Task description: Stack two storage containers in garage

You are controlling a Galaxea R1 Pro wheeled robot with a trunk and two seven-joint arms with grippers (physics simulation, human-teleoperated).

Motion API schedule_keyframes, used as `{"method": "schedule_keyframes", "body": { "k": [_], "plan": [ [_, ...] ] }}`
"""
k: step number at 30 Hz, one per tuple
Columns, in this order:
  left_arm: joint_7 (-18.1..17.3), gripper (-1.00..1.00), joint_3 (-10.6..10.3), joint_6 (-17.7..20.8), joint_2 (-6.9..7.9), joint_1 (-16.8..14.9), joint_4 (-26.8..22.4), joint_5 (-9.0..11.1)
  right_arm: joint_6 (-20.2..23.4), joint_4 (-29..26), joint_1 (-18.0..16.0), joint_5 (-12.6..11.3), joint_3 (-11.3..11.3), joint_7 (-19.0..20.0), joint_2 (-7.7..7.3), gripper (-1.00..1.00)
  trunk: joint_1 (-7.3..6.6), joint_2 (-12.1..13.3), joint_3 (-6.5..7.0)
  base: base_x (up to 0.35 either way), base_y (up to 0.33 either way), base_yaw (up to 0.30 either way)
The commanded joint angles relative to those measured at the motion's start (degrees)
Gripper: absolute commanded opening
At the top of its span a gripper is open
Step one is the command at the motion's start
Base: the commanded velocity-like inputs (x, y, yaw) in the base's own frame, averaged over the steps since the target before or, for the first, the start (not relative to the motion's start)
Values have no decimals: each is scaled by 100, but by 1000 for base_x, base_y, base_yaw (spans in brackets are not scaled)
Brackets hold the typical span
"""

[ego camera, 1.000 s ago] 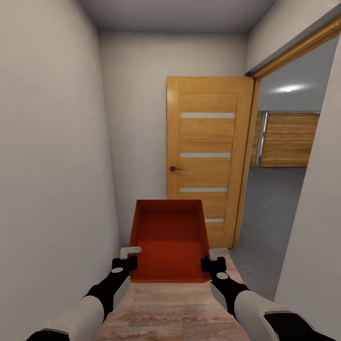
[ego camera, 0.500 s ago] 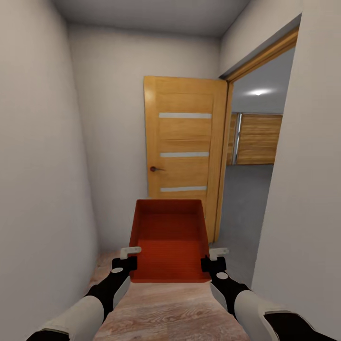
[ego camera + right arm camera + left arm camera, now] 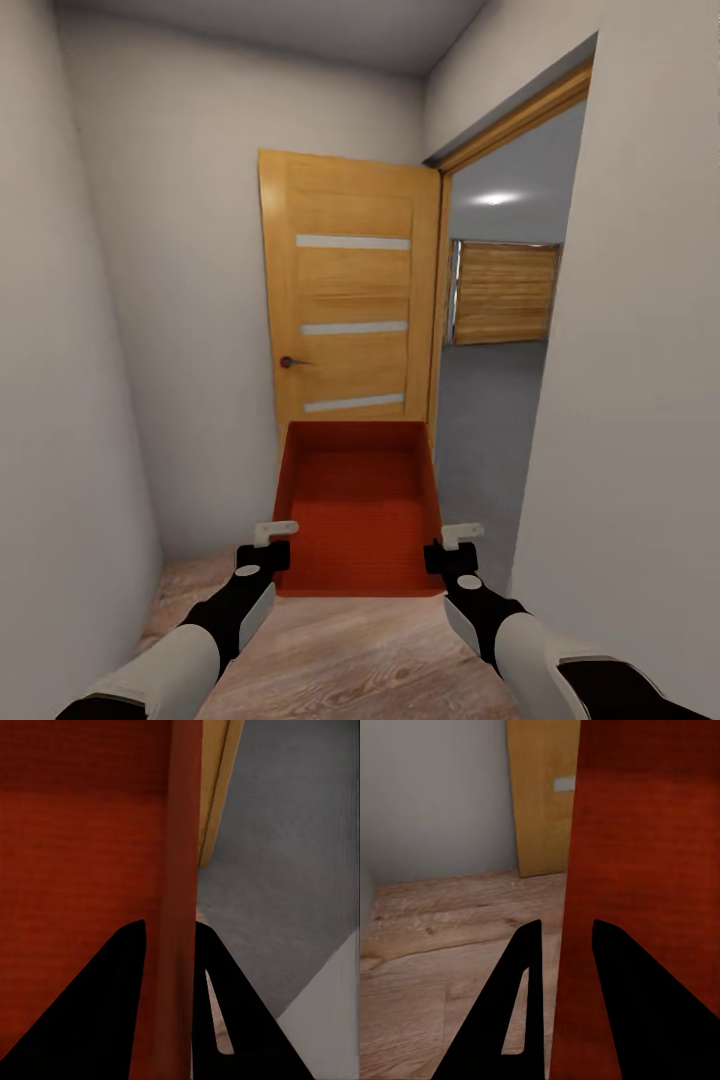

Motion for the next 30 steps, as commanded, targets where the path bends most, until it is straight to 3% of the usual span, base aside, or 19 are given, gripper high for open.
{"method": "schedule_keyframes", "body": {
  "k": [1,30],
  "plan": [
    [115,-100,108,-394,126,-8,-29,-42,-19,20,-3,-17,-188,-49,-47,-100,3,-6,-8,238,227,-284],
    [115,-100,101,-394,126,-8,-29,-44,-19,20,-2,-17,-188,-49,-47,-100,3,-6,-8,248,228,-284]
  ]
}}
